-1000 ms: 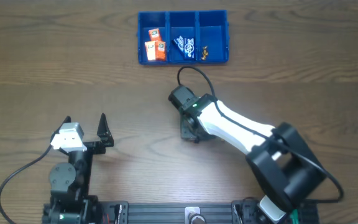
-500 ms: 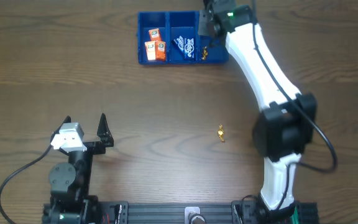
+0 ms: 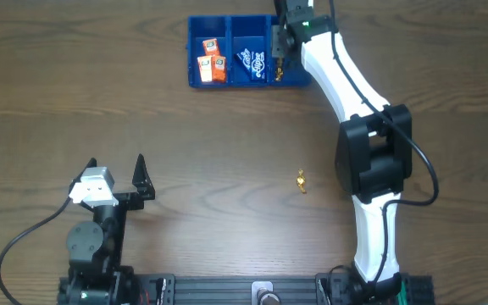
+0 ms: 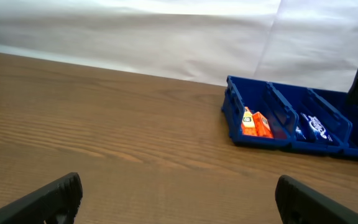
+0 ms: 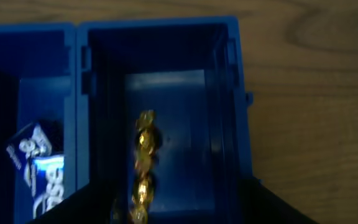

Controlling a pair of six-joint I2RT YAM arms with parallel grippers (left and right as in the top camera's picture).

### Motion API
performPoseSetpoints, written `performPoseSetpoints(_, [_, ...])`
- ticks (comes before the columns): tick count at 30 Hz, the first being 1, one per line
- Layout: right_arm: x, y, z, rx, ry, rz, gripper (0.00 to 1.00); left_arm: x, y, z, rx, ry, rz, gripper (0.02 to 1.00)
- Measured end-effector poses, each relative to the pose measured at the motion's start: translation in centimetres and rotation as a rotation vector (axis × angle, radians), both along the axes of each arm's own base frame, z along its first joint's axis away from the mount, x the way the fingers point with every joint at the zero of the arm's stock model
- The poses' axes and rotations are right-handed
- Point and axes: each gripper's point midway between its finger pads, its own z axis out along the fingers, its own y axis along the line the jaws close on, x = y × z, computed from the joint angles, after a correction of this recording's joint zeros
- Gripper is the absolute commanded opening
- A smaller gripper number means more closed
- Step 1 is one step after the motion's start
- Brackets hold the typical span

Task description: Sort Candies Into Trays

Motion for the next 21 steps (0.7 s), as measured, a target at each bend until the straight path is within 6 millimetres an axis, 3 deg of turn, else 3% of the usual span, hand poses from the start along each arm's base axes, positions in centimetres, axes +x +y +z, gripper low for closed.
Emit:
performPoseSetpoints(3, [-3.4,-0.3,2.8,-0.012,0.03,0.017,0.726,0.0,0.0,0.0,0.0,0.0,0.0,0.996])
performPoseSetpoints(5, [-8.9,-0.3,6.5,-0.003,0.021,0.043,0.73,0.0,0.0,0.0,0.0,0.0,0.0,0.998])
performPoseSetpoints(6, [-10.7,-0.2,6.8,0.005,0.029,0.053,0.73,0.0,0.0,0.0,0.0,0.001,0.0,0.996])
performPoseSetpoints(7, [-13.9,-0.2,6.3,0.021,0.062,0.066,0.73,0.0,0.0,0.0,0.0,0.0,0.0,0.998])
performPoseSetpoints(8, [-16.3,-0.2,5.0,0.033,0.098,0.072,0.733,0.0,0.0,0.0,0.0,-0.002,0.0,0.998])
performPoseSetpoints(9, [-20.6,-0.6,1.5,0.04,0.21,0.068,0.72,0.0,0.0,0.0,0.0,0.0,0.0,0.998])
performPoseSetpoints(10, [-23.1,-1.0,-0.8,0.031,0.294,0.061,0.717,0.0,0.0,0.0,0.0,0.001,0.0,0.998])
performPoseSetpoints(11, [-24.1,-0.9,-2.1,0.035,0.326,0.059,0.717,0.0,0.0,0.0,0.0,0.0,0.0,0.998])
performPoseSetpoints(13, [-28.7,-1.4,-6.6,0.028,0.459,0.035,0.715,0.0,0.0,0.0,0.0,0.0,0.0,0.996])
performPoseSetpoints(17, [-31.5,-1.9,-9.3,0.045,0.529,0.011,0.695,0.0,0.0,0.0,0.0,0.0,0.0,0.998])
performPoseSetpoints(21, [-30.4,-1.1,-9.7,0.076,0.489,0.015,0.682,0.0,0.0,0.0,0.0,0.0,0.0,0.996])
